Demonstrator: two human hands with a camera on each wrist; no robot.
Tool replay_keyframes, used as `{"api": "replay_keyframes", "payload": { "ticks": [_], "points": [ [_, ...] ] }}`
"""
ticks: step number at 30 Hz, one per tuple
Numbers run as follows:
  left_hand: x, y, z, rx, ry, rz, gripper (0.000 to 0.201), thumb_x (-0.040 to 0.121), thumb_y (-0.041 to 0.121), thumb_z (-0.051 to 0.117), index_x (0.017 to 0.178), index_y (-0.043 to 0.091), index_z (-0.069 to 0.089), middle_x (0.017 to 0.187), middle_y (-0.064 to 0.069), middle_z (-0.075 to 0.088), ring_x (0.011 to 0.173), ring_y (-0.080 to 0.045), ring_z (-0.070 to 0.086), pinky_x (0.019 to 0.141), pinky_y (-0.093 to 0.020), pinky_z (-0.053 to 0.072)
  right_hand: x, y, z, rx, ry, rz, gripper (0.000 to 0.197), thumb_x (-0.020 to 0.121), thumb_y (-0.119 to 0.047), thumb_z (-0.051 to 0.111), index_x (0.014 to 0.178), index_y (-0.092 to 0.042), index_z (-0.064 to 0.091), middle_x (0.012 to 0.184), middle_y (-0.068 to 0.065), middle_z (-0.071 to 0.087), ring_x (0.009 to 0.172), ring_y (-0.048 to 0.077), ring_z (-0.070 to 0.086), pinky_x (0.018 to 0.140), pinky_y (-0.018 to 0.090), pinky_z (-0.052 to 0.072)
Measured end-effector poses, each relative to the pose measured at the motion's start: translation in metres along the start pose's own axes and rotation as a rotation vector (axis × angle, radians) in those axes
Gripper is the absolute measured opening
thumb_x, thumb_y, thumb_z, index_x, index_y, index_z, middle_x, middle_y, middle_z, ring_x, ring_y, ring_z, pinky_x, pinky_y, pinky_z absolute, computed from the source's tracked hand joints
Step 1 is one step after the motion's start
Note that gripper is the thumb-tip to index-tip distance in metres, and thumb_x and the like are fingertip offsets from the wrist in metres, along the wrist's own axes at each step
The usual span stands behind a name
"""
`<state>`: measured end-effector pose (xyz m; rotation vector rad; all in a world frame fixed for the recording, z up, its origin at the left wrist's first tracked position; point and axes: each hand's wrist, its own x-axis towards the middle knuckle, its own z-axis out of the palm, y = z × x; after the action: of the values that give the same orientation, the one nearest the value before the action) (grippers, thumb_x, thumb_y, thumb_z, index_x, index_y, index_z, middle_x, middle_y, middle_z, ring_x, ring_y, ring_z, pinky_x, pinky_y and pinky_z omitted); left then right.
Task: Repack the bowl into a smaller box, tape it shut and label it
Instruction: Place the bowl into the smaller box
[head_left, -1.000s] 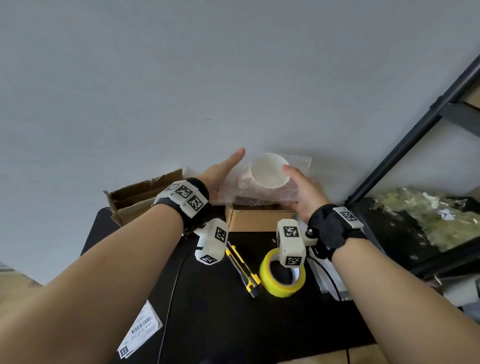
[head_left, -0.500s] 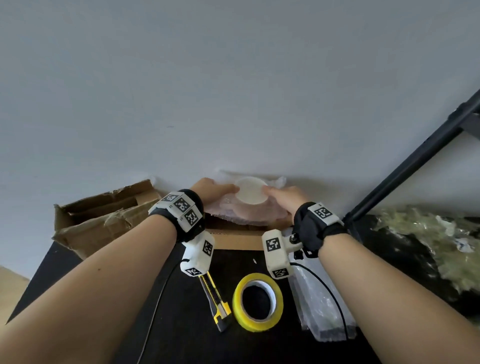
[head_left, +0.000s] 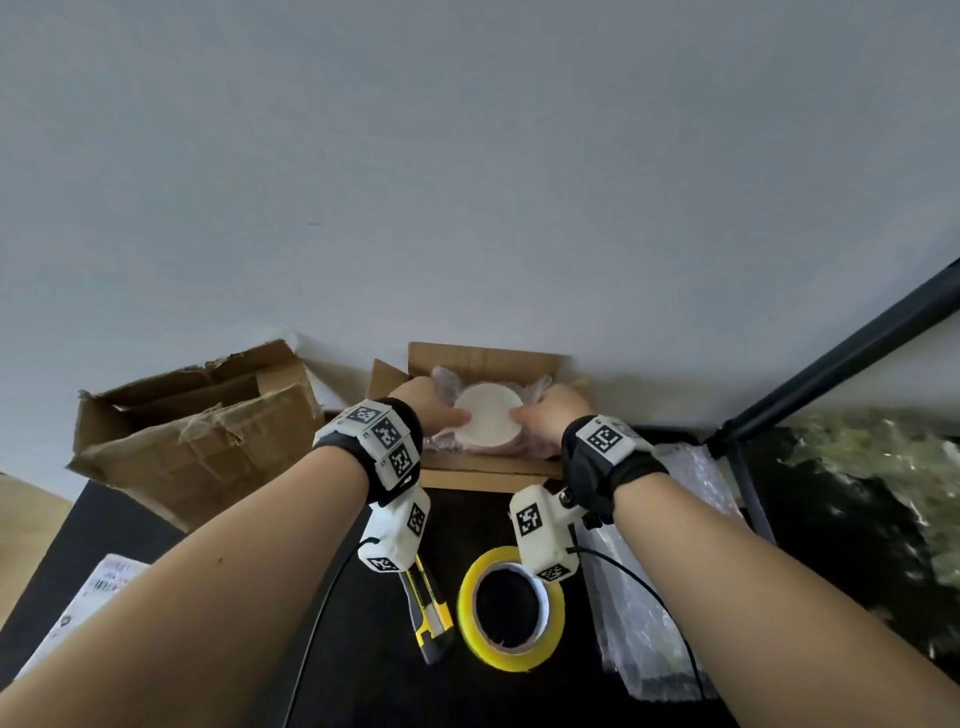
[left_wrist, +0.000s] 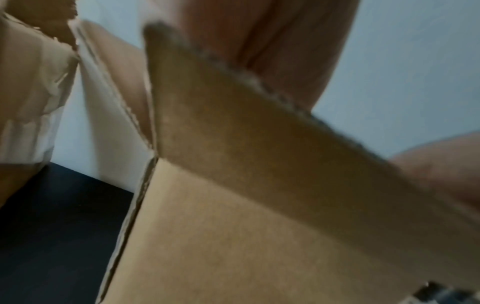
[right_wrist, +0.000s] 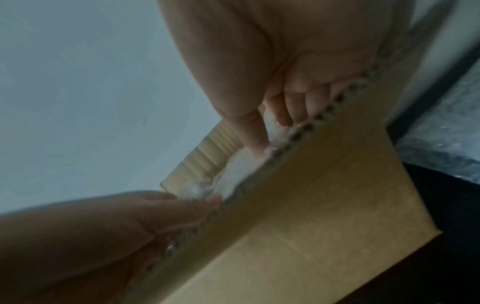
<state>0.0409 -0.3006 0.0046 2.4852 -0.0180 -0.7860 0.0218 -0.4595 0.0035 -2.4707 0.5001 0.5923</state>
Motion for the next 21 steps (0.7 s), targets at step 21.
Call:
{"api": "replay_keyframes", "payload": {
  "ticks": [21],
  "points": [
    [0.015, -0.014, 0.015, 0.679, 0.026, 0.266, 0.024, 0.095, 0.025, 0.047, 0.103, 0.011, 0.065, 0.108, -0.006, 0.066, 0.103, -0.025, 0.061, 0.085, -0.034, 0.049, -0.004, 0.002, 0.026, -0.688, -0.004, -0.324, 0.029, 0.094, -0.016, 0.049, 0.119, -0.014, 0.063, 0.116, 0.01, 0.064, 0.106, 0.028, 0.061, 0.074, 0.032, 0.047]
  ]
}}
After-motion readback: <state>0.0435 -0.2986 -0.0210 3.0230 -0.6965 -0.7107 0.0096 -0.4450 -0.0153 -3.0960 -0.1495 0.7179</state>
